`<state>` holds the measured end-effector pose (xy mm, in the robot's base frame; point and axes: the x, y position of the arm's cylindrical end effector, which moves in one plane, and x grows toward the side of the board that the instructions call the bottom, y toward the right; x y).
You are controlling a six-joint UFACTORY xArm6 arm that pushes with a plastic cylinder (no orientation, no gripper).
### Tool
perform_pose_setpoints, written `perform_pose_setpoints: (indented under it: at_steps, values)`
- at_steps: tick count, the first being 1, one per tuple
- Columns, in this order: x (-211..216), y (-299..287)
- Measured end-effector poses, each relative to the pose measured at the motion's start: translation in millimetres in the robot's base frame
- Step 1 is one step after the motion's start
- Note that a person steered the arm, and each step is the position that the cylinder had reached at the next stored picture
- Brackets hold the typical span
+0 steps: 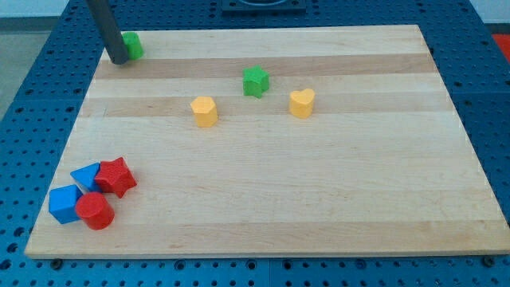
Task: Move the green star into the green circle
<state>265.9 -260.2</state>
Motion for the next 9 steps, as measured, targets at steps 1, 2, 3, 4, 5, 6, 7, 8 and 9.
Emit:
perform_pose_setpoints:
  at_steps: [1, 2, 3, 4, 5, 6, 7, 8, 9]
  values:
    - [-4, 0]
    - [-2, 0]
    - [38, 25]
    - [59, 59]
    - [81, 90]
    - [106, 128]
    - [123, 170]
    - [123, 222]
    - [120, 258]
